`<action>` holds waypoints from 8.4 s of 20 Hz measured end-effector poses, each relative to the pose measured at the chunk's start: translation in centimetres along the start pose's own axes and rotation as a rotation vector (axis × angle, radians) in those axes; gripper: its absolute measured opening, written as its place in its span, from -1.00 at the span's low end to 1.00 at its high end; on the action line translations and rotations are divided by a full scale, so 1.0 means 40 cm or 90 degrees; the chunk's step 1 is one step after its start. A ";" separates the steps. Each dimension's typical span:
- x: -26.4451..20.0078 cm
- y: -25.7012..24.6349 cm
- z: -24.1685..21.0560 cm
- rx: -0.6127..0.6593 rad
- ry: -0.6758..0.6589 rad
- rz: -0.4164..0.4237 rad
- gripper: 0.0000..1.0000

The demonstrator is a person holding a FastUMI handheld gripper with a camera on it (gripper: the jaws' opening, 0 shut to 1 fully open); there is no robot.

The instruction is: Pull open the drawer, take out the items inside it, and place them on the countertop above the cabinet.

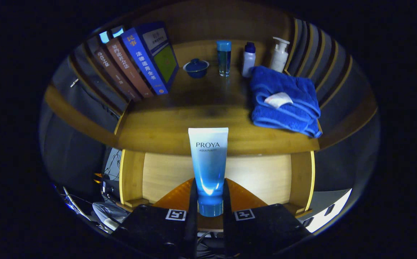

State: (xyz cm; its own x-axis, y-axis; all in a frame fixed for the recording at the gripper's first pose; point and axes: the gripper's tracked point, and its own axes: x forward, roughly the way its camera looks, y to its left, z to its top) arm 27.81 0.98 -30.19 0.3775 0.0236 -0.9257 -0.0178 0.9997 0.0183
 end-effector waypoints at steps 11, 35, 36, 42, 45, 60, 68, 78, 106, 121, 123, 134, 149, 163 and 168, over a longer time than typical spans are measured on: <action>0.203 -0.009 0.194 0.010 0.051 -0.015 -0.33; 0.135 -0.006 0.167 0.034 -0.062 0.012 1.00; 0.116 -0.005 0.156 0.029 -0.086 0.009 1.00; -0.015 0.017 0.051 -0.022 -0.271 0.006 0.99; -0.091 0.026 -0.025 -0.053 -0.371 -0.007 1.00; -0.180 0.017 -0.453 -0.015 -0.604 -0.008 0.99; -0.042 0.004 -0.567 -0.028 -0.626 -0.011 1.00; 0.098 -0.015 -0.558 -0.005 -0.611 -0.024 1.00; 0.240 -0.014 -0.235 0.010 -0.628 -0.015 1.00; 0.302 -0.006 -0.104 0.008 -0.632 -0.028 1.00; 0.306 -0.010 -0.103 0.002 -0.623 -0.032 1.00; 0.167 -0.006 -0.112 -0.013 -0.616 -0.015 1.00; -0.212 0.062 -0.221 -0.055 -0.627 -0.002 1.00; -0.537 0.115 -0.283 -0.070 -0.661 0.026 1.00; -0.574 0.123 -0.300 -0.068 -0.672 0.038 0.99</action>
State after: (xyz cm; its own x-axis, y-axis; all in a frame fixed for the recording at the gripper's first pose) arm 7.95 5.24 -13.36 0.9846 0.1198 -0.1273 -0.1243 0.9919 -0.0278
